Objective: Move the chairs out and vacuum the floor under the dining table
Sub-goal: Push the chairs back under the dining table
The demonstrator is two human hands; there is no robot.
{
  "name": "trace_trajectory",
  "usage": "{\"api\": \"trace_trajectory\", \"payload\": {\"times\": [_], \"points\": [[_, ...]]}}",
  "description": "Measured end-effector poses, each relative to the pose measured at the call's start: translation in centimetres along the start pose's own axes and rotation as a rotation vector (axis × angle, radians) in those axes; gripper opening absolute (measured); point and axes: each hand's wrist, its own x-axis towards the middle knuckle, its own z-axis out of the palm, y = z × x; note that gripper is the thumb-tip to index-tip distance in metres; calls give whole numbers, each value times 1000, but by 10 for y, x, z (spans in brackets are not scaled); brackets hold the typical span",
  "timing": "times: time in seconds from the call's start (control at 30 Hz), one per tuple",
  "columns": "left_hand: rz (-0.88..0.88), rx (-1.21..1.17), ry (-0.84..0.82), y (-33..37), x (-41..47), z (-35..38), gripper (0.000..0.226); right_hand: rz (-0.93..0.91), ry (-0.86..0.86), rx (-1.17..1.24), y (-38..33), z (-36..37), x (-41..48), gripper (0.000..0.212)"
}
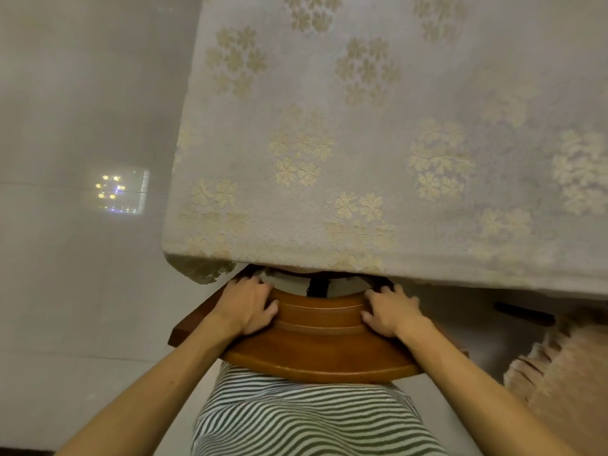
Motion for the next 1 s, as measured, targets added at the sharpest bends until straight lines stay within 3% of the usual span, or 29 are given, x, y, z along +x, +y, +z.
{"api": "trace_trajectory", "payload": {"times": [0.1, 0.17, 0.27, 0.5, 0.73, 1.0], "points": [[120, -12, 255, 6, -6, -15, 51, -61, 324, 54, 3, -12, -28, 48], [160, -36, 342, 5, -10, -18, 57, -74, 512, 79, 2, -16, -37, 45], [199, -37, 409, 8, -15, -13, 63, -85, 665, 164, -4, -13, -44, 41], [207, 38, 498, 9, -17, -21, 68, -55, 766, 204, -11, -21, -54, 44], [247, 63, 480, 17, -29, -29, 62, 5, 831, 256, -25, -16, -82, 48], [377, 131, 534, 58, -50, -57, 63, 180, 1011, 369, 21, 29, -151, 53]]}}
